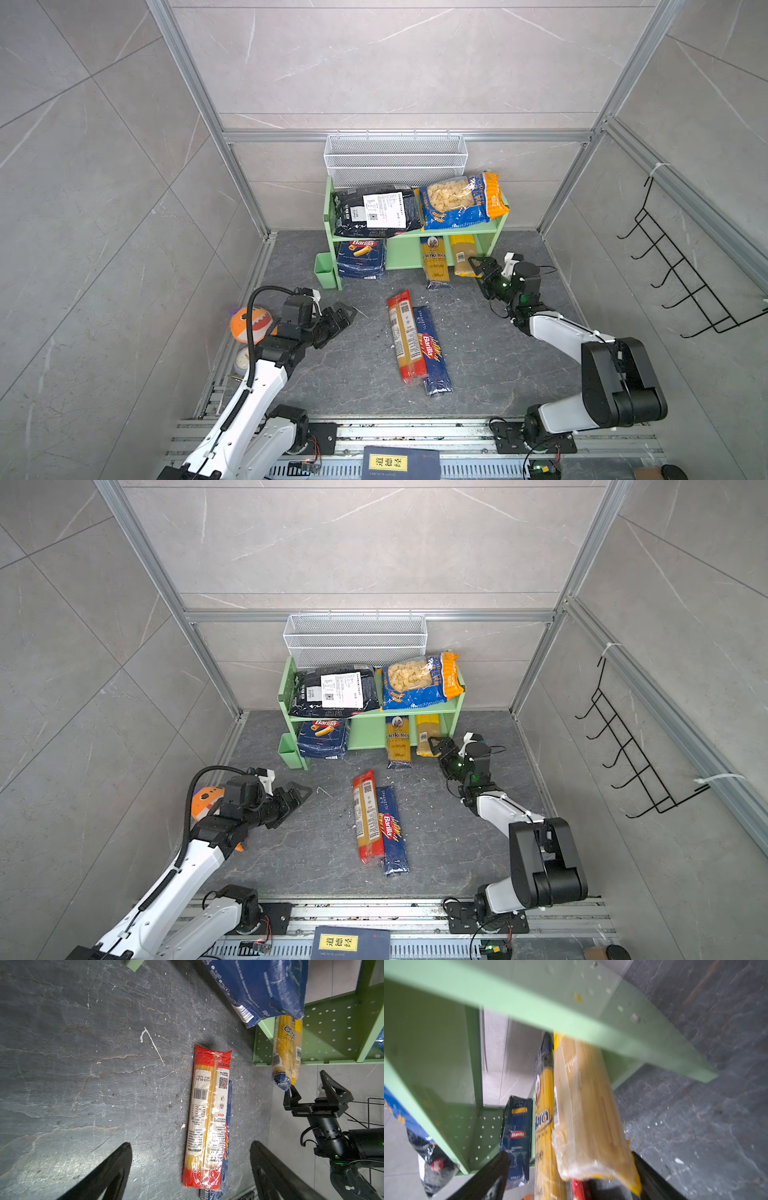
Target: Place and organize the pasta boxes and bags onto the shelf
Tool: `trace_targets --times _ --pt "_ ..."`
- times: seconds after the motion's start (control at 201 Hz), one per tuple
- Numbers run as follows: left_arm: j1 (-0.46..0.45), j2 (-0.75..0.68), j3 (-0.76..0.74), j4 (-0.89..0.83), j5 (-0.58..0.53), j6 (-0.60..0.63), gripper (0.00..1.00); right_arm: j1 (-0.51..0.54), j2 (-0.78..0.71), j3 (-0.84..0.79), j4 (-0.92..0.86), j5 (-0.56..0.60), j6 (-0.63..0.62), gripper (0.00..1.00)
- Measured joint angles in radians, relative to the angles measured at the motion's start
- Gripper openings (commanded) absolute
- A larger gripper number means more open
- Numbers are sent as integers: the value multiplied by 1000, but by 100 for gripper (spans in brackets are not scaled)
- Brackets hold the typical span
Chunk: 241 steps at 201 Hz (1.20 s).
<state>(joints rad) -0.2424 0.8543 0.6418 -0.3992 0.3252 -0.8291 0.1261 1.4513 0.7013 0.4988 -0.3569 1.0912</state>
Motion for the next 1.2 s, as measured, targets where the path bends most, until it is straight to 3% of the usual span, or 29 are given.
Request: trace_targets --times 0.339,0.418,0.573,0.737,1.021,1.076,1.2 --pt "0 -135 -34 -63 -1 3 91 68 -55 -54 -39 21 -14 86" --pt "0 -158 -35 -83 -2 4 91 68 -47 -52 -38 23 -18 79" --pt "0 -182 -39 -101 -6 4 91 68 27 -29 -24 17 -11 53" --pt "0 -182 -42 -115 -11 4 91 63 74 -5 -23 15 -14 45" --pt "0 -146 -42 -128 -21 3 91 -12 74 6 -24 3 -14 46" --pt "0 -138 -42 -127 -21 3 91 -23 74 12 -28 -6 -19 52" --pt "0 -133 -42 -125 -21 3 91 -28 73 21 -26 -33 -34 76"
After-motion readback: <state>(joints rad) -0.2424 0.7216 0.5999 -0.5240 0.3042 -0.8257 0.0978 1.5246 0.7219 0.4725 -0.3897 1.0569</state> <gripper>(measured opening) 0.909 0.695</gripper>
